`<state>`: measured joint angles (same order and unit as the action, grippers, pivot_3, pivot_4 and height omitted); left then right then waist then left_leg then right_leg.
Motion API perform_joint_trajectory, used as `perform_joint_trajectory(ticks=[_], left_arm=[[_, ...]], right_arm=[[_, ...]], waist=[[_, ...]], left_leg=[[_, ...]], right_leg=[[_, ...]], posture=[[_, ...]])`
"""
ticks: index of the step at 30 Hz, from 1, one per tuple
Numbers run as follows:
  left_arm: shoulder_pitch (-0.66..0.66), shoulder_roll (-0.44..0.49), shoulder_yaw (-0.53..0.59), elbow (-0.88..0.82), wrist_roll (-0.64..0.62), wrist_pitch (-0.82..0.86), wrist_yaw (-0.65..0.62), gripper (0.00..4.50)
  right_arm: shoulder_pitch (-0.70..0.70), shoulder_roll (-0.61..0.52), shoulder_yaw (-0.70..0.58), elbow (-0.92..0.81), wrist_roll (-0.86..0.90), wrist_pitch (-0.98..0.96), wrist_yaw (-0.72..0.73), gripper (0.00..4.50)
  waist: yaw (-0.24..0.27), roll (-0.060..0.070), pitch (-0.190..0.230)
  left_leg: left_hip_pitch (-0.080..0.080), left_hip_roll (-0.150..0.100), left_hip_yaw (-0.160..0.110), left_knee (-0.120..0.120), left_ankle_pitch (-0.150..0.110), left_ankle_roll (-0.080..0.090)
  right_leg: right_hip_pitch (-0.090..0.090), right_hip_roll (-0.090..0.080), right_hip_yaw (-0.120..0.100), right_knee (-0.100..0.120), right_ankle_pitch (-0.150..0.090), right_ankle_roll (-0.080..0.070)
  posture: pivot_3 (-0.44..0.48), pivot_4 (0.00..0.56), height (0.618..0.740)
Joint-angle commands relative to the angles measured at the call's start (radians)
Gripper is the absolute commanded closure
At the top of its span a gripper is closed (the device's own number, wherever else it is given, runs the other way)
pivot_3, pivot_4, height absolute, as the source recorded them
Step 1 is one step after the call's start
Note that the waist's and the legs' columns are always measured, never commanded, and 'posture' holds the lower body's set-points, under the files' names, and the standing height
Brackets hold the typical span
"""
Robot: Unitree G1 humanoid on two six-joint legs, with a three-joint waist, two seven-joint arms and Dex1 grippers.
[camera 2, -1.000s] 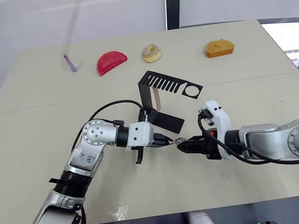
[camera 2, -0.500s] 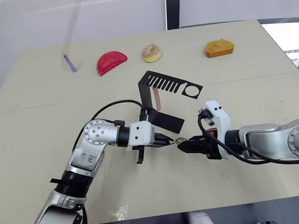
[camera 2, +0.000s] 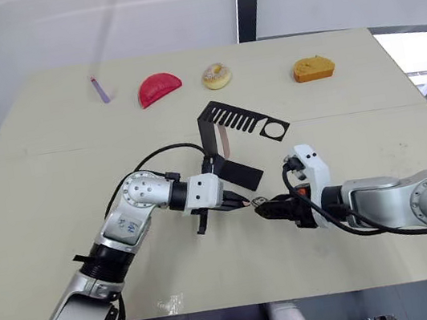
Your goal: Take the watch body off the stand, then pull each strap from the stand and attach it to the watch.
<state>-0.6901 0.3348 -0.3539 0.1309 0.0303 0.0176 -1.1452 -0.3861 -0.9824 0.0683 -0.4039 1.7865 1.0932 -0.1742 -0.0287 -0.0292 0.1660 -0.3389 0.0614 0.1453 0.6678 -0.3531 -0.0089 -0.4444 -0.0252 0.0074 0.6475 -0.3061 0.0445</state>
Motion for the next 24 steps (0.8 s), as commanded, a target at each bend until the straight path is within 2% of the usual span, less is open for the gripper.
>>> perform_joint_trajectory(ticks=[1, 24], left_arm=[[-0.032, -0.059, -0.021, -0.071, -0.030, -0.009, 0.030, 4.50], [-0.040, -0.083, -0.022, -0.064, -0.019, 0.003, 0.064, 4.50]], right_arm=[[-0.022, 0.022, 0.009, -0.045, 0.027, 0.001, 0.037, 2.99], [-0.036, 0.027, 0.015, -0.046, 0.044, -0.005, -0.001, 2.99]], waist=[[0.000, 0.000, 0.000], [0.000, 0.000, 0.000]], left_leg=[[0.000, 0.000, 0.000, 0.000, 0.000, 0.000], [0.000, 0.000, 0.000, 0.000, 0.000, 0.000]], right_leg=[[0.000, 0.000, 0.000, 0.000, 0.000, 0.000], [0.000, 0.000, 0.000, 0.000, 0.000, 0.000]], posture=[[0.000, 0.150, 0.737], [0.000, 0.150, 0.737]])
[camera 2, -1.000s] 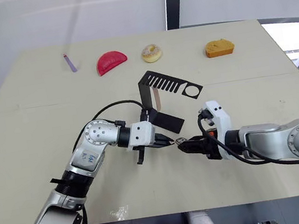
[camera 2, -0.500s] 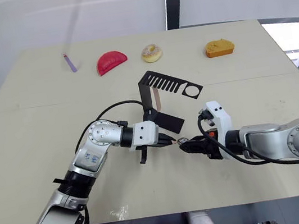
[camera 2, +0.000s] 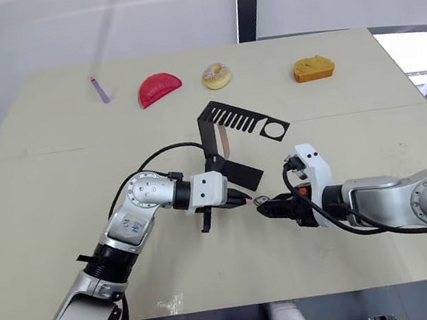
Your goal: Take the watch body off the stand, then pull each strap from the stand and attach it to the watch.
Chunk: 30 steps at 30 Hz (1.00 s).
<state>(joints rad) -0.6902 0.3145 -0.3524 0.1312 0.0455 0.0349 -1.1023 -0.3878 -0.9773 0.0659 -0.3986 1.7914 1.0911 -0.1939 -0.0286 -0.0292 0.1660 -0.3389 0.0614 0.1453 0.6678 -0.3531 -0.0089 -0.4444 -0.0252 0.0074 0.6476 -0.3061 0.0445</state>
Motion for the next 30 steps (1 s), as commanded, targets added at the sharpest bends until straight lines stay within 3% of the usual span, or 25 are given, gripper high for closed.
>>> perform_joint_trajectory(ticks=[1, 30], left_arm=[[-0.040, -0.064, -0.023, -0.066, -0.035, -0.012, 0.023, 4.50], [-0.025, -0.045, -0.034, -0.073, -0.026, 0.003, 0.032, 4.50]], right_arm=[[-0.037, 0.020, 0.018, -0.052, 0.029, 0.001, 0.017, 2.99], [-0.042, 0.034, 0.004, -0.012, 0.144, -0.051, -0.109, 2.99]], waist=[[0.000, 0.000, 0.000], [0.000, 0.000, 0.000]], left_leg=[[0.000, 0.000, 0.000, 0.000, 0.000, 0.000], [0.000, 0.000, 0.000, 0.000, 0.000, 0.000]], right_leg=[[0.000, 0.000, 0.000, 0.000, 0.000, 0.000], [0.000, 0.000, 0.000, 0.000, 0.000, 0.000]], posture=[[0.000, 0.150, 0.737], [0.000, 0.150, 0.737]])
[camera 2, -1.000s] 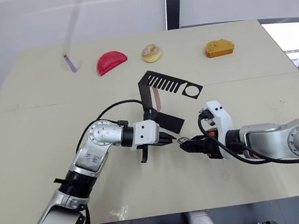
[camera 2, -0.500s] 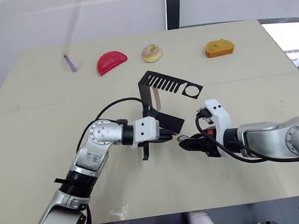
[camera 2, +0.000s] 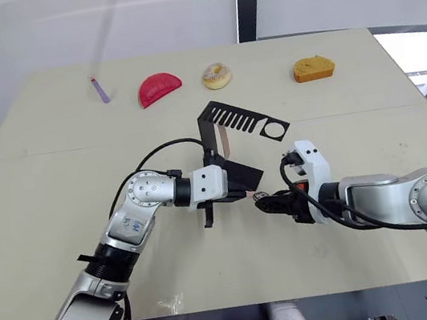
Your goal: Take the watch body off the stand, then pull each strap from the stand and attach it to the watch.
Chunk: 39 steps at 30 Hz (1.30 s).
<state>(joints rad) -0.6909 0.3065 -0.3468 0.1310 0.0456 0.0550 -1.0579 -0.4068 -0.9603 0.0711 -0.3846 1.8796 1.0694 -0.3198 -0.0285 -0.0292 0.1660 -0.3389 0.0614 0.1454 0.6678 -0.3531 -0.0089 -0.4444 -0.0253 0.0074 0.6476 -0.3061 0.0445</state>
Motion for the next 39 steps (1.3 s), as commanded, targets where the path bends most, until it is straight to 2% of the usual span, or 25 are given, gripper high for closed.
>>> perform_joint_trajectory(ticks=[1, 39], left_arm=[[-0.024, -0.034, -0.039, -0.073, -0.025, -0.017, -0.013, 4.50], [-0.041, -0.047, -0.040, -0.064, -0.026, -0.001, 0.004, 4.50]], right_arm=[[-0.022, 0.014, -0.003, -0.026, 0.057, -0.028, 0.017, 2.99], [-0.034, -0.005, 0.008, -0.032, 0.063, -0.021, 0.028, 2.99]], waist=[[0.000, 0.000, 0.000], [0.000, 0.000, 0.000]], left_leg=[[0.000, 0.000, 0.000, 0.000, 0.000, 0.000], [0.000, 0.000, 0.000, 0.000, 0.000, 0.000]], right_leg=[[0.000, 0.000, 0.000, 0.000, 0.000, 0.000], [0.000, 0.000, 0.000, 0.000, 0.000, 0.000]], posture=[[0.000, 0.150, 0.737], [0.000, 0.150, 0.737]])
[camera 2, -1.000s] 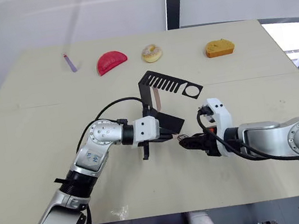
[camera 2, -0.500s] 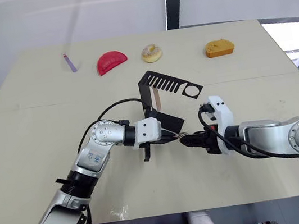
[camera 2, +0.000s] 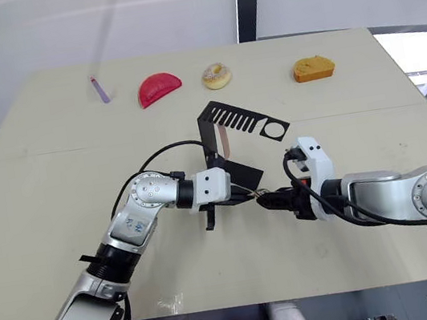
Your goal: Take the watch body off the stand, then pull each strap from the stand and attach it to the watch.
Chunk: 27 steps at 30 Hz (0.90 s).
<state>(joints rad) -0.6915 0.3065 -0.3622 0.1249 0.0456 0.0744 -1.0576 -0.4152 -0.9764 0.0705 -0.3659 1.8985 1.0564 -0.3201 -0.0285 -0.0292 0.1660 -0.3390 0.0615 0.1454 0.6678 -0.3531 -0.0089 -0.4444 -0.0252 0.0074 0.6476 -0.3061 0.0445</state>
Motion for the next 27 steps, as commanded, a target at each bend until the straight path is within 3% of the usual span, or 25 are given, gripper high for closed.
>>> perform_joint_trajectory(ticks=[1, 27], left_arm=[[-0.041, -0.048, -0.025, -0.057, -0.026, -0.021, 0.004, 4.50], [-0.056, -0.063, -0.021, -0.036, -0.015, -0.028, 0.021, 4.50]], right_arm=[[-0.026, 0.011, 0.009, -0.051, 0.046, -0.008, 0.029, 2.99], [-0.043, 0.003, 0.027, -0.079, -0.007, 0.025, 0.049, 2.99]], waist=[[0.000, 0.000, 0.000], [0.000, 0.000, 0.000]], left_leg=[[0.000, 0.000, 0.000, 0.000, 0.000, 0.000], [0.000, 0.000, 0.000, 0.000, 0.000, 0.000]], right_leg=[[0.000, 0.000, 0.000, 0.000, 0.000, 0.000], [0.000, 0.000, 0.000, 0.000, 0.000, 0.000]], posture=[[0.000, 0.150, 0.737], [0.000, 0.150, 0.737]])
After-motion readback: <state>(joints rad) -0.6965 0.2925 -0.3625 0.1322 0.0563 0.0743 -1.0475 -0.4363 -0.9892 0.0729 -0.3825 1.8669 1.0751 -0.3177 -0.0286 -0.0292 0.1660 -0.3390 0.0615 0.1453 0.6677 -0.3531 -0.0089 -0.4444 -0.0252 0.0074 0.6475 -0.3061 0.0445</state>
